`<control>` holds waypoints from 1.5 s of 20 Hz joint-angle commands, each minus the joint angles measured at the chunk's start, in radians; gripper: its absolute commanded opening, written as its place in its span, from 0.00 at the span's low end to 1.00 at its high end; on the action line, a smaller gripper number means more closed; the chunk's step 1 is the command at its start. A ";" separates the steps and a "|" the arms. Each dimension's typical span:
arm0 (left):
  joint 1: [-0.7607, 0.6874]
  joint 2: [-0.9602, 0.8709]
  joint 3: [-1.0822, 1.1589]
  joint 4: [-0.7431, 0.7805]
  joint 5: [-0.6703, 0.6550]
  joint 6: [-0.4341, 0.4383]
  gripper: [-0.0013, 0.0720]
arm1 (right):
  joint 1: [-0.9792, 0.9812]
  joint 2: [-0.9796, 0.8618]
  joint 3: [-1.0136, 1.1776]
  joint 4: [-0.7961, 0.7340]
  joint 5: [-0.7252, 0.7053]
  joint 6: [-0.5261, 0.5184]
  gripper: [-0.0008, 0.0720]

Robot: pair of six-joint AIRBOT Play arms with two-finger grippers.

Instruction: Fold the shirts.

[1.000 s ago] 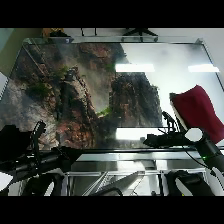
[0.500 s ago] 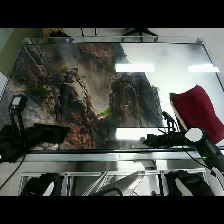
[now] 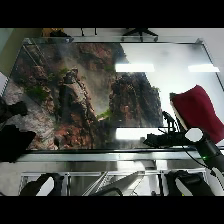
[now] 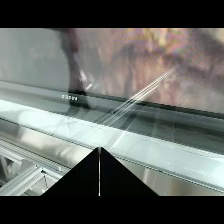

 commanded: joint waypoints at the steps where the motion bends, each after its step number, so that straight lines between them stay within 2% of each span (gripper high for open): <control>1: 0.299 -0.155 0.011 0.036 0.030 0.001 0.96 | 0.001 0.001 0.000 0.000 -0.002 0.000 0.03; 3: 0.414 -0.220 0.011 0.037 0.020 0.034 0.96 | 0.001 0.000 0.000 0.000 -0.003 0.000 0.04; 6: 0.506 -0.297 0.011 0.036 0.014 0.053 0.96 | 0.001 0.000 0.000 0.000 -0.014 0.000 0.05; 7: 0.516 -0.322 0.011 0.037 0.014 0.061 0.96 | 0.001 0.000 0.000 0.000 -0.016 0.000 0.17; 8: 0.519 -0.344 0.011 0.037 0.014 0.070 0.96 | 0.001 0.000 0.000 0.000 -0.016 0.000 0.42; 9: 0.518 -0.365 0.011 0.036 0.019 0.076 0.96 | 0.001 0.000 0.000 0.000 -0.016 0.000 0.54; 17: 0.476 -0.528 0.011 0.039 0.076 0.116 0.96 | 0.001 0.000 0.000 0.000 -0.016 0.000 0.54; 18: 0.477 -0.540 0.011 0.040 0.081 0.125 0.83 | 0.001 0.000 0.000 0.000 -0.017 0.000 0.54; 19: 0.478 -0.542 0.011 0.039 0.088 0.137 0.48 | 0.001 0.000 0.000 0.000 -0.020 0.000 0.54; 20: 0.477 -0.540 0.012 0.039 0.094 0.158 0.02 | 0.000 0.000 0.000 0.000 -0.025 0.000 0.54; 23: 0.470 -0.513 0.014 0.027 0.104 0.191 0.04 | 0.000 0.000 0.000 0.000 -0.048 0.000 0.53; 24: 0.470 -0.492 0.024 -0.013 0.104 0.192 0.04 | 0.000 0.001 0.000 0.000 -0.049 0.000 0.49; 25: 0.470 -0.469 0.049 -0.087 0.100 0.201 0.04 | 0.000 0.000 0.000 0.000 -0.048 0.000 0.40; 26: 0.470 -0.437 0.087 -0.208 0.085 0.238 0.04 | 0.000 0.001 0.000 0.000 -0.045 0.000 0.23; 27: 0.469 -0.398 0.127 -0.349 0.074 0.275 0.04 | 0.000 0.001 0.000 0.003 -0.045 0.000 0.14; 30: 0.410 -0.247 0.274 -0.807 0.047 0.373 0.04 | 0.000 0.001 0.000 0.061 -0.042 -0.020 0.13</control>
